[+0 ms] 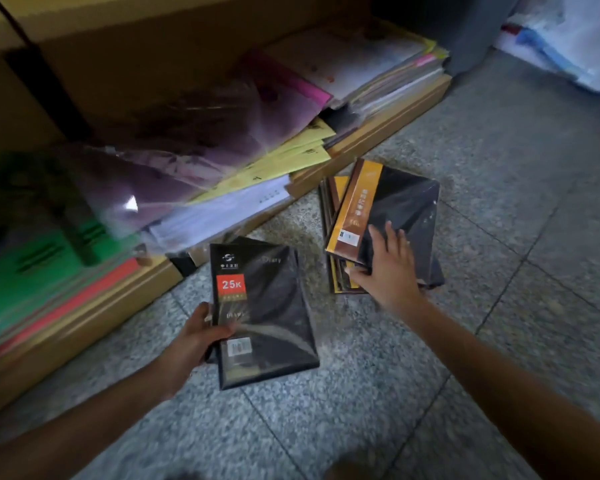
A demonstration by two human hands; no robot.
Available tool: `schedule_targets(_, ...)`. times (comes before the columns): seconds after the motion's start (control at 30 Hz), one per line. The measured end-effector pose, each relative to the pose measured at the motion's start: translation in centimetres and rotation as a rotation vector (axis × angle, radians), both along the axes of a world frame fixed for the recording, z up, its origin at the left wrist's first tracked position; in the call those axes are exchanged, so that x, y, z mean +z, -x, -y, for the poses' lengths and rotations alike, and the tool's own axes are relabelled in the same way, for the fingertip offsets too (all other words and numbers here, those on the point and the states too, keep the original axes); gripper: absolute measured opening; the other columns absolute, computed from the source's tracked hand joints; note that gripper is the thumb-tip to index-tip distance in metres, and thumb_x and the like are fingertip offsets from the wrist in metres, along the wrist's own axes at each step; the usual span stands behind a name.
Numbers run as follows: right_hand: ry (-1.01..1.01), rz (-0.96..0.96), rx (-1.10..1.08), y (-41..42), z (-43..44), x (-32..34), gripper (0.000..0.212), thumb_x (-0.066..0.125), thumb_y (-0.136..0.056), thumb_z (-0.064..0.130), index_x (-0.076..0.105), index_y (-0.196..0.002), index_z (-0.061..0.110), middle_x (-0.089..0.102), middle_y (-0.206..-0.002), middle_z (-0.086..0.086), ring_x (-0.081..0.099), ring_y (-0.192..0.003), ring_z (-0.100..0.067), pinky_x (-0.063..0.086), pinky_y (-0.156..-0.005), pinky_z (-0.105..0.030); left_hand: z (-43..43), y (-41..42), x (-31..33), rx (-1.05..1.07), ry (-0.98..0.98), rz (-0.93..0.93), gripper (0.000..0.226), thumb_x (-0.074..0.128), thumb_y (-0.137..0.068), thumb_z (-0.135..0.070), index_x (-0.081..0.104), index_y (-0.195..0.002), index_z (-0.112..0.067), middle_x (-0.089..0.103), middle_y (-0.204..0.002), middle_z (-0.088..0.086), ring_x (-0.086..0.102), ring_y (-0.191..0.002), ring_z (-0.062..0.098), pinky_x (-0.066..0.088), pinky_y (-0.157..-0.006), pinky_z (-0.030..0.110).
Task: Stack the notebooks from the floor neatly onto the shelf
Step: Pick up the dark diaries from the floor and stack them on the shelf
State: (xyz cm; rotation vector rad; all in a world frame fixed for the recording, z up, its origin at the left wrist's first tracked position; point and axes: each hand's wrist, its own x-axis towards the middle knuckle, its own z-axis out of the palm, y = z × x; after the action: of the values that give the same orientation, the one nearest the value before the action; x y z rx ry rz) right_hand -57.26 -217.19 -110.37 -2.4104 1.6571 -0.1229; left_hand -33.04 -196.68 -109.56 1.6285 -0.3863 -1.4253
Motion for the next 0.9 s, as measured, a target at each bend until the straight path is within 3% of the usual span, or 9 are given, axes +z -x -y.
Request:
schedule_targets(0.23,-0.092,-0.229,-0.053,-4.6,0.7,-0.2,0.107,0.061,-0.075,0.065,-0.003,-0.149,0.019,-0.004,-0.158,-0.015,0.001,-0.143,-0.041,0.005,-0.112,-0.06,0.3,-0.3,-1.6,-0.186,-0.174,0.301,0.024,0.069,-0.083,-0.011,0.052,-0.098,-0.002,0.065,-0.071,0.007,0.061,-0.05,0.016,0.05,-0.046,0.026)
schedule_targets(0.33,0.016,-0.233,-0.09,-4.8,0.7,-0.1,0.093,0.06,-0.079,0.059,0.015,-0.144,0.01,0.021,-0.152,-0.019,0.025,-0.137,-0.042,0.025,-0.108,-0.056,1.0,-0.6,-1.4,-0.494,-0.231,0.699,0.017,0.071,-0.078,-0.027,0.057,-0.075,-0.017,0.066,-0.08,0.008,0.065,-0.077,0.025,0.05,-0.066,0.029)
schedule_targets(0.43,0.117,-0.403,0.044,-5.0,1.0,0.8,0.094,0.074,-0.062,0.059,0.05,-0.124,-0.009,0.059,-0.116,-0.03,0.064,-0.093,-0.039,0.054,-0.07,-0.039,1.7,-0.6,-0.1,-0.532,-0.179,0.913,0.017,0.065,-0.081,-0.032,0.065,-0.091,-0.018,0.063,-0.098,0.005,0.063,-0.095,0.023,0.048,-0.078,0.027)
schedule_targets(0.5,0.211,-0.515,0.157,-4.5,1.7,1.0,0.087,0.082,-0.04,0.057,0.069,-0.094,-0.011,0.07,-0.084,-0.026,0.067,-0.056,-0.031,0.046,-0.04,-0.023,2.5,-0.5,1.3,-0.558,-0.13,0.956,0.016,0.061,-0.083,-0.031,0.066,-0.094,-0.021,0.06,-0.099,0.0,0.061,-0.094,0.02,0.044,-0.075,0.024)
schedule_targets(0.6,0.266,-0.639,0.281,-4.7,1.5,3.1,0.077,0.083,-0.043,0.052,0.071,-0.087,-0.011,0.071,-0.081,-0.021,0.066,-0.049,-0.025,0.039,-0.036,-0.018,4.0,-0.5,3.3,-0.61,0.006,0.861,0.011,0.056,-0.085,-0.026,0.059,-0.077,-0.032,0.063,-0.086,-0.007,0.06,-0.079,0.007,0.043,-0.069,0.02)
schedule_targets(0.67,0.226,-0.656,0.295,-4.4,1.1,5.0,0.069,0.064,-0.079,0.042,0.053,-0.12,-0.013,0.069,-0.1,-0.017,0.069,-0.067,-0.025,0.042,-0.046,-0.023,4.9,0.0,4.2,-0.573,0.121,0.66,0.02,0.058,-0.089,-0.014,0.062,-0.079,-0.031,0.066,-0.084,-0.007,0.061,-0.076,0.001,0.048,-0.072,0.018)
schedule_targets(0.73,0.269,-0.491,0.238,-3.0,1.3,5.4,0.056,0.045,-0.092,0.029,0.038,-0.134,-0.007,0.067,-0.098,-0.012,0.067,-0.072,-0.027,0.039,-0.052,-0.026,5.3,0.9,5.4,-0.479,0.183,0.414,0.014,0.057,-0.091,-0.013,0.066,-0.09,-0.023,0.069,-0.094,0.0,0.065,-0.089,0.01,0.052,-0.079,0.026)
schedule_targets(0.83,0.459,-0.201,0.256,-0.2,0.9,6.7,0.05,0.044,-0.081,0.031,0.064,-0.112,-0.002,0.064,-0.058,-0.009,0.057,-0.039,-0.023,0.039,-0.037,-0.022,5.8,2.2,6.8,-0.436,0.221,0.173,0.02,0.048,-0.096,-0.017,0.065,-0.106,-0.016,0.069,-0.108,-0.001,0.064,-0.102,0.01,0.052,-0.085,0.024)
schedule_targets(0.9,0.66,-0.04,0.28,1.6,0.3,7.1,0.05,0.042,-0.077,0.032,0.07,-0.107,0.004,0.065,-0.057,-0.006,0.056,-0.038,-0.02,0.035,-0.035,-0.021,6.2,3.1,7.3,-0.482,0.239,0.122,0.021,0.046,-0.097,-0.019,0.063,-0.109,-0.019,0.068,-0.111,-0.003,0.062,-0.106,0.009,0.051,-0.091,0.028)
